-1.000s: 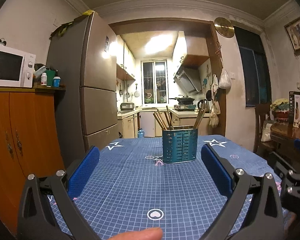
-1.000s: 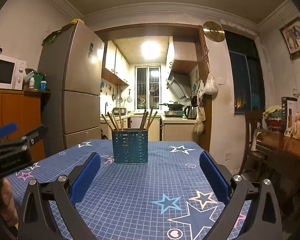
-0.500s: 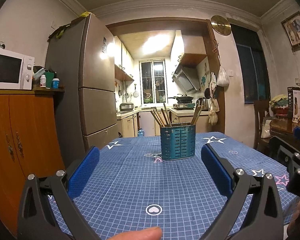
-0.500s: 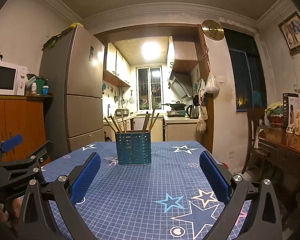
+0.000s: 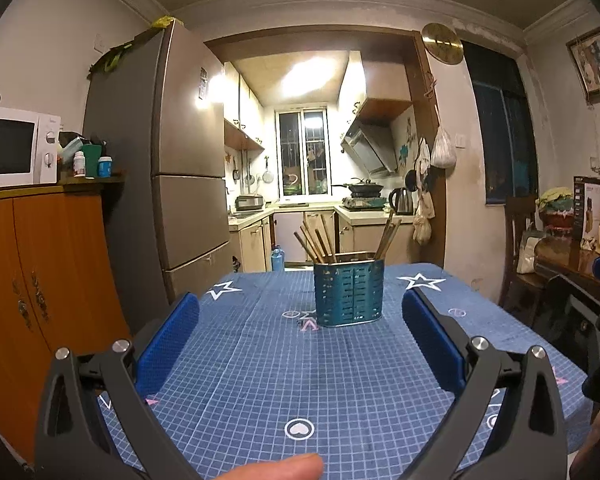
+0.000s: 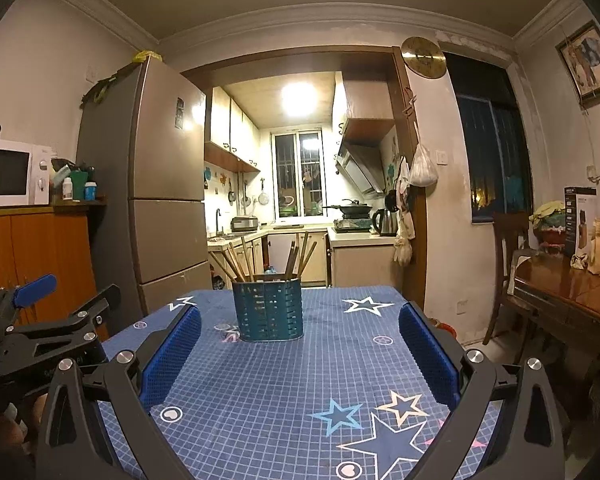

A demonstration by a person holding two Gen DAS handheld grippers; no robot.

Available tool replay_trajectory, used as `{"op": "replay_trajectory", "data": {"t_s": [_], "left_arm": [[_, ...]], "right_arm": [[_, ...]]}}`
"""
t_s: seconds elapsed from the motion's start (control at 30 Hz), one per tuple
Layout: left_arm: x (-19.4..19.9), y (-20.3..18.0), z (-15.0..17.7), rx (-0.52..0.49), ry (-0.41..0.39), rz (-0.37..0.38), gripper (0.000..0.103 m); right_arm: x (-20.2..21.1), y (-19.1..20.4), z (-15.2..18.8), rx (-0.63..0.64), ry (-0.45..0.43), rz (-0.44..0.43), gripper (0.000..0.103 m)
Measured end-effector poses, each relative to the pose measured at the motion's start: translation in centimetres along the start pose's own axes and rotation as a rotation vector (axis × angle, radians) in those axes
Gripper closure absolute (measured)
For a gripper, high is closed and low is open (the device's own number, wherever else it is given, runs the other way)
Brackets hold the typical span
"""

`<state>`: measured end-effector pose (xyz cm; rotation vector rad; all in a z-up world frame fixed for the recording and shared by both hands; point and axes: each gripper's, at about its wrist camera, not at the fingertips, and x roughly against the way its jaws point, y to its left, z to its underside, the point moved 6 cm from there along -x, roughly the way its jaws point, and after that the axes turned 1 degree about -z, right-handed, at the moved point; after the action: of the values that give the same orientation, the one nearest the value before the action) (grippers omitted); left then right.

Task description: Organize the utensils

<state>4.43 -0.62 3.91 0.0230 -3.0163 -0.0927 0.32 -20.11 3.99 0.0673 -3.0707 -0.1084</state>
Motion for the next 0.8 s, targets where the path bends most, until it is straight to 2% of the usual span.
{"op": "replay_trajectory", "data": {"t_s": [0.5,0.8], "left_arm": [[0.24,-0.34,-0.61,-0.003,-0.019,0.004,0.005],[-0.53,-0.29,-0.5,0.017,-0.003,0.014,0.005]], "right_arm": [[0.21,0.36,-0.51,0.012,-0.002,-0.009,0.005],[-0.12,0.2,-0.35,0.014,0.007,-0.011,0.005]]}}
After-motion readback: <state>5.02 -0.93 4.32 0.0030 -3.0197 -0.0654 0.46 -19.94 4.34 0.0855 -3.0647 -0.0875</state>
